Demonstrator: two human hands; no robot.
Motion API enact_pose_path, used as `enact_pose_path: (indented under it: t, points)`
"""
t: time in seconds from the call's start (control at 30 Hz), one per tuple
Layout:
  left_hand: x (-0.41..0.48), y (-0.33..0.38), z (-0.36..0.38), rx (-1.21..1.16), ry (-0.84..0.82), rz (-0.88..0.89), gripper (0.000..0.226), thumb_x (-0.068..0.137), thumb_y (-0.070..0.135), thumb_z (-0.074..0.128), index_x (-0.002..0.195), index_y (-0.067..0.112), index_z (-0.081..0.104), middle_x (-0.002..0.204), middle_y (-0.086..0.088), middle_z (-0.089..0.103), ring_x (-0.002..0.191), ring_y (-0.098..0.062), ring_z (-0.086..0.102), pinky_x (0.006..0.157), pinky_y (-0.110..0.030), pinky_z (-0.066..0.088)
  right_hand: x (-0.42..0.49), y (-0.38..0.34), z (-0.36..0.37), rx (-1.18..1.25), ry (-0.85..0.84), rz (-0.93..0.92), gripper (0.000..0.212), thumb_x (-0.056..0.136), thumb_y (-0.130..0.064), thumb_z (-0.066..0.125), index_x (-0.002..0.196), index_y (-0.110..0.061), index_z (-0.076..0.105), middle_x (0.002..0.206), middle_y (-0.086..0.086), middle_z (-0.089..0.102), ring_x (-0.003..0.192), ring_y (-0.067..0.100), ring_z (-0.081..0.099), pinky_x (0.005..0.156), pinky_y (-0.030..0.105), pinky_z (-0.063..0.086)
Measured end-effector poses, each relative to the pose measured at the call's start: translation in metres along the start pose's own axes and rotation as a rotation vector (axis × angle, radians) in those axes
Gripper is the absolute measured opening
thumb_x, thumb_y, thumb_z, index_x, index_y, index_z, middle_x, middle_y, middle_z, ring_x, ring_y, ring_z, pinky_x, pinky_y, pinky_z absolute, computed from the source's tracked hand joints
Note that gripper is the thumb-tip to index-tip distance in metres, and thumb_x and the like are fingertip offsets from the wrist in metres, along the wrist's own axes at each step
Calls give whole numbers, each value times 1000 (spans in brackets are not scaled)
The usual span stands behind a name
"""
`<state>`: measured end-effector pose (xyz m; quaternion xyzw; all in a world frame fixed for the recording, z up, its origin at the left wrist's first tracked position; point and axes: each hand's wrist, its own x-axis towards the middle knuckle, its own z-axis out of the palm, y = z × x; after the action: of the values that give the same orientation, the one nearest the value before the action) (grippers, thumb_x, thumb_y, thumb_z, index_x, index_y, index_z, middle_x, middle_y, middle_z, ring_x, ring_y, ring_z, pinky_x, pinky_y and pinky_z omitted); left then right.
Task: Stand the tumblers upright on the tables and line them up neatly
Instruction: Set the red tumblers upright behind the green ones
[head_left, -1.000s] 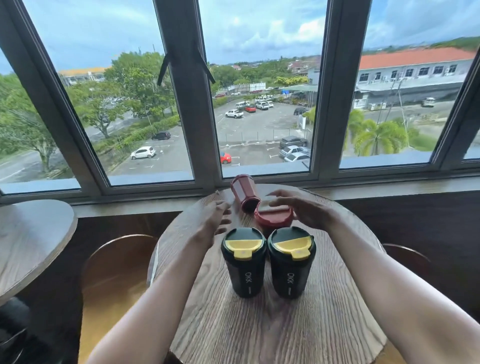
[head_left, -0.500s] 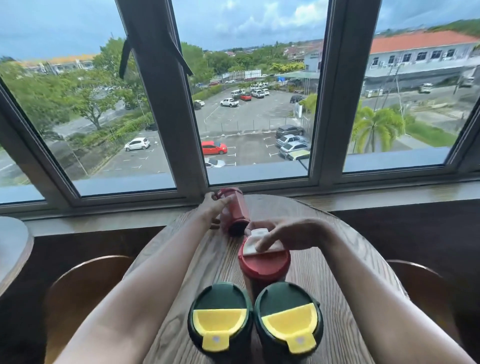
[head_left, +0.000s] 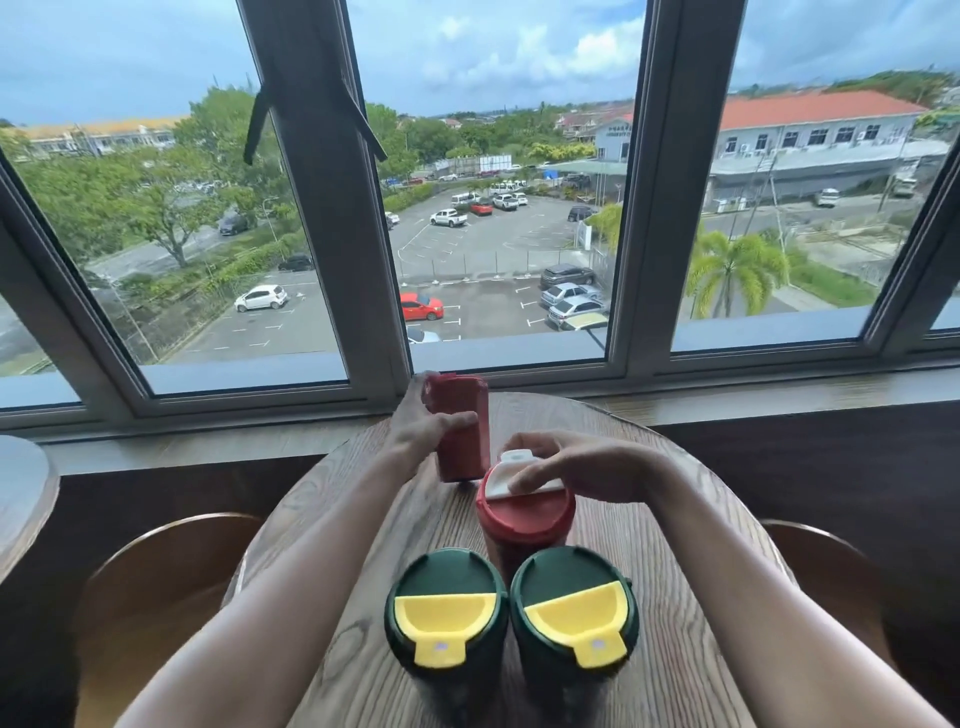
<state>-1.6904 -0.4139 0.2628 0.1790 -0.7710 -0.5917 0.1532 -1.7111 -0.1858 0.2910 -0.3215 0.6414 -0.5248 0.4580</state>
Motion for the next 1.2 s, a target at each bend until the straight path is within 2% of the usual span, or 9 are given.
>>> enact_pose_path:
  t: [0.1,0.2,0.3,0.43,0.57,0.67,0.8,0.93,1.2]
  points:
    - [-42,-1,-9,135,57,226,80,62,6,88,127,15,42,110,-3,56,91,-13,59,81,-28,50,-9,8,9,-37,135,-47,39,81,-17,74,115,-5,60,102,9,65,93,22,59,80,34,42]
    - [-72,-11,-18,238,119,359,84,58,6,90,125,16,41,115,-10,47,96,-17,54,83,-30,52,-18,12,20,-41,230,-90,40,81,-21,73,118,-8,63,107,14,67,95,24,62,81,38,43]
    - [-91,-19,-29,199,51,417,79,58,-5,87,121,5,40,110,2,49,93,1,51,69,-9,52,-21,13,29,-68,305,-105,42,79,-27,74,116,-10,65,116,23,66,95,25,63,82,41,42]
    - [-109,-18,-38,86,-75,364,69,67,-17,77,117,1,33,106,7,48,92,-2,54,67,-7,51,-23,14,38,-67,388,-131,53,70,-34,78,116,-11,64,119,24,64,96,25,63,82,41,44]
    - [-108,-7,-49,-10,-198,218,55,79,30,69,120,12,36,112,-1,57,96,-5,58,67,-14,50,-25,21,39,-54,467,-142,65,63,-41,81,118,-12,60,120,24,63,96,25,64,80,38,48]
    - [-93,-7,-48,-68,-134,121,50,77,47,63,114,21,41,122,-10,58,107,-20,60,84,-36,46,-26,24,39,-54,479,-160,56,70,-38,78,118,-14,62,117,19,67,97,24,65,77,35,49]
    - [-81,-3,-46,-164,-138,-31,75,65,34,73,133,17,45,121,-8,61,105,-21,62,80,-34,50,-32,26,42,-59,431,-157,49,75,-30,72,121,-15,60,108,7,69,89,14,66,67,21,50]
    - [-87,0,-52,-136,-152,-14,59,62,28,75,119,12,66,110,-13,72,91,-21,67,76,-32,55,-32,26,44,-69,425,-149,50,74,-27,70,121,-15,61,107,7,70,88,15,65,65,22,49]
    - [-115,0,-61,-128,-238,38,47,67,26,74,113,15,69,107,-10,74,96,-24,70,79,-35,57,-35,23,48,-111,484,-216,48,68,-31,73,112,-15,68,94,3,70,80,15,61,57,19,45]
